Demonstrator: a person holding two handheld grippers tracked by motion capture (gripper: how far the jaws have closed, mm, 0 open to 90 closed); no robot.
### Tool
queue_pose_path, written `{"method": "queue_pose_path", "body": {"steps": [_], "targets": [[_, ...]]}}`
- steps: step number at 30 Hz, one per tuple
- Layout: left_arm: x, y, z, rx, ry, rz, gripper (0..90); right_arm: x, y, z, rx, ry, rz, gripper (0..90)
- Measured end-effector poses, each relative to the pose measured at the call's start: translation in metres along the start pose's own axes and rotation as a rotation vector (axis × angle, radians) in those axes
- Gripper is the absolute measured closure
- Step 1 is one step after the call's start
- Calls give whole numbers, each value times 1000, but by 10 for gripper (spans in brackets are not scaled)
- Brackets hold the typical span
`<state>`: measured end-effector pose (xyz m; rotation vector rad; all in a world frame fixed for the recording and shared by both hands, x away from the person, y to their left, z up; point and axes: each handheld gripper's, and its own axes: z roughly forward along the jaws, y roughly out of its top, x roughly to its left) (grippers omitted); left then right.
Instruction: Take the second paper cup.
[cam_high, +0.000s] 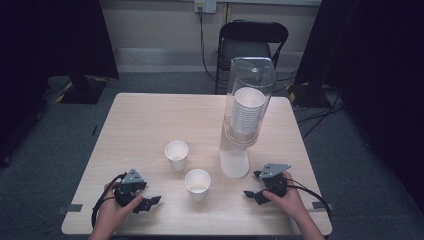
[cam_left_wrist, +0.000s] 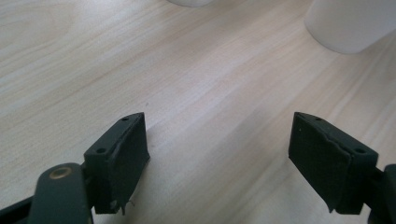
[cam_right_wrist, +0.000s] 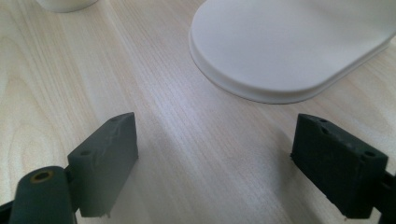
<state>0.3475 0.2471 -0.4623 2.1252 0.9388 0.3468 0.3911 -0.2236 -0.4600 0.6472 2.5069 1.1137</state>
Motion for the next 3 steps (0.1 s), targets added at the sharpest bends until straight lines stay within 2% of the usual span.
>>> {"method": "queue_pose_path", "body": {"steps": [3], "targets": [[-1,0,1,-4,4,6,192,0,0,0,0,0,2,138]]}}
